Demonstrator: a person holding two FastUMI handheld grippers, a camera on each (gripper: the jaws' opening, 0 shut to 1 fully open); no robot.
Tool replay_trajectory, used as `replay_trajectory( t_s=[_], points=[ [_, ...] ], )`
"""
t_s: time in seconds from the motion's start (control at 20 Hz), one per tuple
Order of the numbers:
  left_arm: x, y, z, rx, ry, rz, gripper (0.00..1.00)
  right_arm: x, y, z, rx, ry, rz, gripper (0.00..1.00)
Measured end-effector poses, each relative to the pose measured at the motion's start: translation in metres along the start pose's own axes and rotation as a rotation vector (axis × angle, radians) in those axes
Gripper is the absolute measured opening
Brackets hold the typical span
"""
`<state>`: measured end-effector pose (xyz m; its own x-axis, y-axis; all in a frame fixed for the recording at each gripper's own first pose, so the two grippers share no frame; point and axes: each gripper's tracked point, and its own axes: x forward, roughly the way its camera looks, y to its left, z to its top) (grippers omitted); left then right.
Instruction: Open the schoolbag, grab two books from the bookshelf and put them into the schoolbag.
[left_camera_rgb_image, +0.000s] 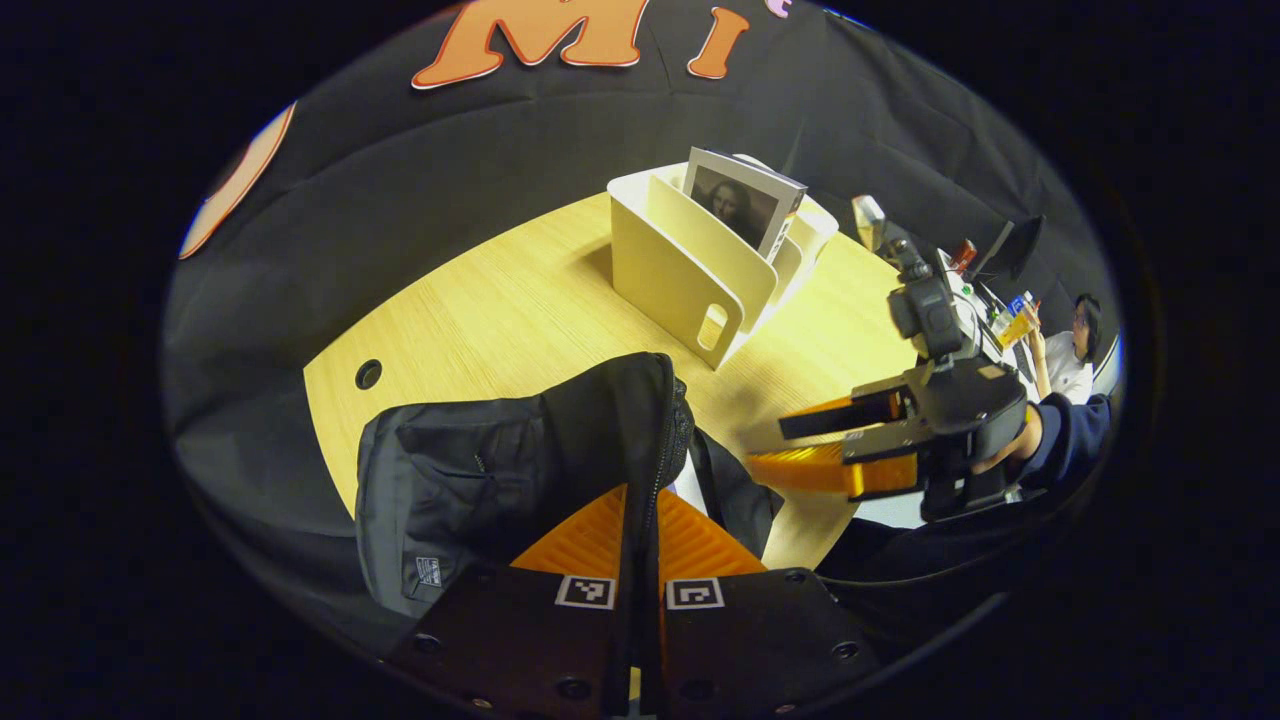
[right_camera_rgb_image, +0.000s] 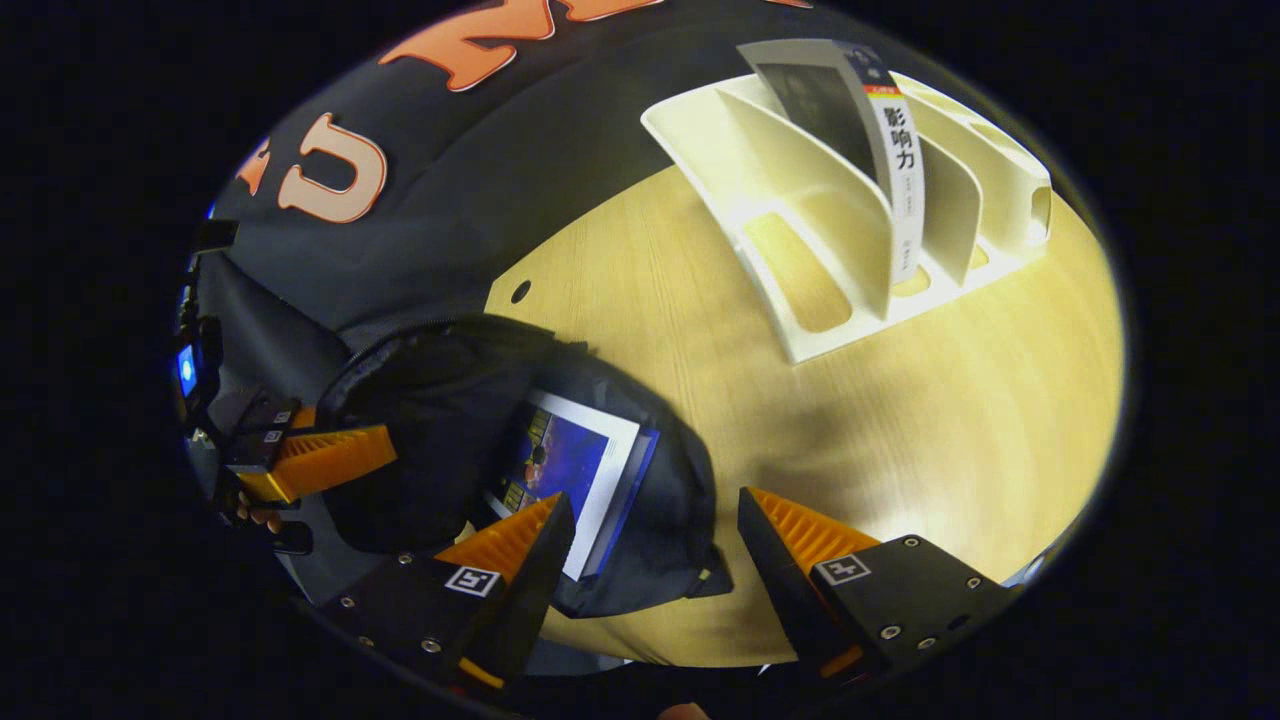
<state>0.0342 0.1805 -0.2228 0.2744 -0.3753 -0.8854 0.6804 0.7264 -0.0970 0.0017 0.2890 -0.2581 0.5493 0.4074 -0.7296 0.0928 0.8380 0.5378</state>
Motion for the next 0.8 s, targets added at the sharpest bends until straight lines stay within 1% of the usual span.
replay_trajectory(
  t_s=[0.2, 0.35, 0.7, 0.8],
  points=[
    [0.002, 0.001, -0.003, -0.005, 0.002, -0.005, 0.05, -0.023, -0.017, 0.021, -0.038, -0.025, -0.047, 0.98],
    [0.004, 0.000, -0.003, 0.000, 0.003, -0.010, 0.05, -0.040, -0.026, 0.039, -0.051, -0.039, -0.066, 0.98],
    [0.005, 0.000, -0.004, 0.004, 0.005, -0.015, 0.05, -0.086, -0.054, 0.091, -0.129, -0.077, -0.153, 0.98],
    [0.006, 0.000, -0.004, -0.001, 0.003, -0.020, 0.05, -0.094, -0.055, 0.103, -0.151, -0.076, -0.173, 0.98]
  ],
)
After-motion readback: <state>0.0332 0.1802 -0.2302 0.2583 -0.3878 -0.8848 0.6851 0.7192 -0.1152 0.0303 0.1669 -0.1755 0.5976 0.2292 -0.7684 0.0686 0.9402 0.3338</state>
